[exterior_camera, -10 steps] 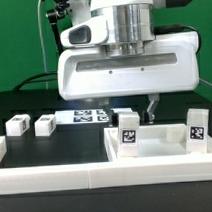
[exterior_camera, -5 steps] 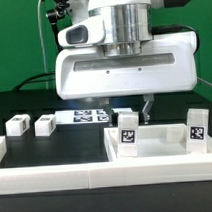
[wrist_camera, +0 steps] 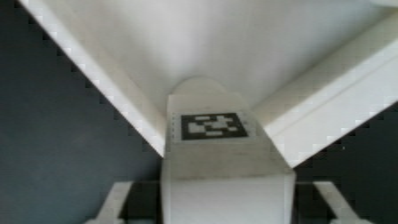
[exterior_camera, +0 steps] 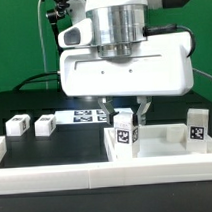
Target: Assemble square table
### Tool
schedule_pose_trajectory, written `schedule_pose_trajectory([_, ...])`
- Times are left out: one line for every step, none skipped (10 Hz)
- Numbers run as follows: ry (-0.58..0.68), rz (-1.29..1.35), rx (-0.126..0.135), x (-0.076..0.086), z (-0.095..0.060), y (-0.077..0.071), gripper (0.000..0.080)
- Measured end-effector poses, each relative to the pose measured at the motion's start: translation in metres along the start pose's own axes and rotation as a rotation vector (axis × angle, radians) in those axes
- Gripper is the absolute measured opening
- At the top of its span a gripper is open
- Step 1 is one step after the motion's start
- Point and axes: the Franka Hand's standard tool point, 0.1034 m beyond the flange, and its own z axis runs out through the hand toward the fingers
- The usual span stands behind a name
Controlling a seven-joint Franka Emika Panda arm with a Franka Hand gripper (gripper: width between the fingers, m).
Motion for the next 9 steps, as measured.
schedule_pose_trajectory([0.001,0.108,-0.001,0.0002,-0.0001,0.0002,0.0297])
schedule_pose_trajectory([0.003,0.223,-0.003,0.0001,-0.0001,0.0006,0.0297])
schedule_pose_trajectory([0.003,0.308,-0.004,-0.0002,0.0,0.0009,0.0297])
schedule_pose_trajectory([0.004,0.378,-0.004,0.0001,0.0002,0.0014,0.0297])
schedule_pose_trajectory([0.004,0.404,-0.004,0.0003,0.0002,0.0016,0.0297])
schedule_pose_trajectory([-0.002,0.431,-0.008,0.0009,0.0002,0.0015,0.0297])
schedule_pose_trajectory([-0.007,0.475,-0.007,0.0007,0.0003,0.0015,0.0297])
schedule_pose_trajectory([-0.009,0.532,-0.006,0.0001,0.0003,0.0013,0.0297])
schedule_pose_trajectory([-0.009,0.502,-0.006,0.0002,0.0003,0.0014,0.0297])
